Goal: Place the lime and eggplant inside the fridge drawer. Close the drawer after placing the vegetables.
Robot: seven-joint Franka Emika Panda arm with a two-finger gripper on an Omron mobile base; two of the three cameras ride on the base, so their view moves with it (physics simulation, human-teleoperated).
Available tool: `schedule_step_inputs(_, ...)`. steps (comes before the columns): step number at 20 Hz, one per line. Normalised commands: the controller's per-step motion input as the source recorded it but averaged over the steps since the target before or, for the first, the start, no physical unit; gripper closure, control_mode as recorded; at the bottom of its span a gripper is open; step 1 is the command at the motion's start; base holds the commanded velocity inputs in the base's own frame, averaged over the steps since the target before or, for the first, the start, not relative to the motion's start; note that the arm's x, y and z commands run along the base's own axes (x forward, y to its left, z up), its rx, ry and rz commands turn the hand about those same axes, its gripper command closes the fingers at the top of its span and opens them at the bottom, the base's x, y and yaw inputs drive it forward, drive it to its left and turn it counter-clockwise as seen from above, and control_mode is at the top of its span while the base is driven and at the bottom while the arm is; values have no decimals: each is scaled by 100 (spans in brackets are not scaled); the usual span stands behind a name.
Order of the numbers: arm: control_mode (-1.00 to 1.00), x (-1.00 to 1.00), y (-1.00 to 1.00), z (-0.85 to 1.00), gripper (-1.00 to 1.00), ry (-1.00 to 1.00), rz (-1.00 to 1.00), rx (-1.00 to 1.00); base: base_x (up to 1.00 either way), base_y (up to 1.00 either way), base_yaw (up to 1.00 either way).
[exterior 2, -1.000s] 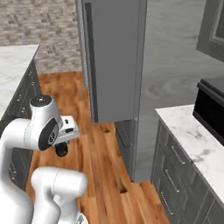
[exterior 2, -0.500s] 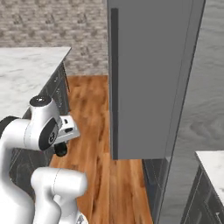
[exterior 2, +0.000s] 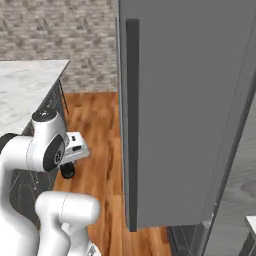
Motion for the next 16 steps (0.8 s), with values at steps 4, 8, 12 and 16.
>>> schedule_step_inputs(4,100,0,0,0,100,0,0,0,49,41,-32)
schedule_step_inputs(8,100,0,0,0,100,0,0,0,28,30,-31)
schedule_step_inputs(12,100,0,0,0,100,0,0,0,36,48,-29)
schedule_step_inputs(16,100,0,0,0,100,0,0,0,41,46,-25)
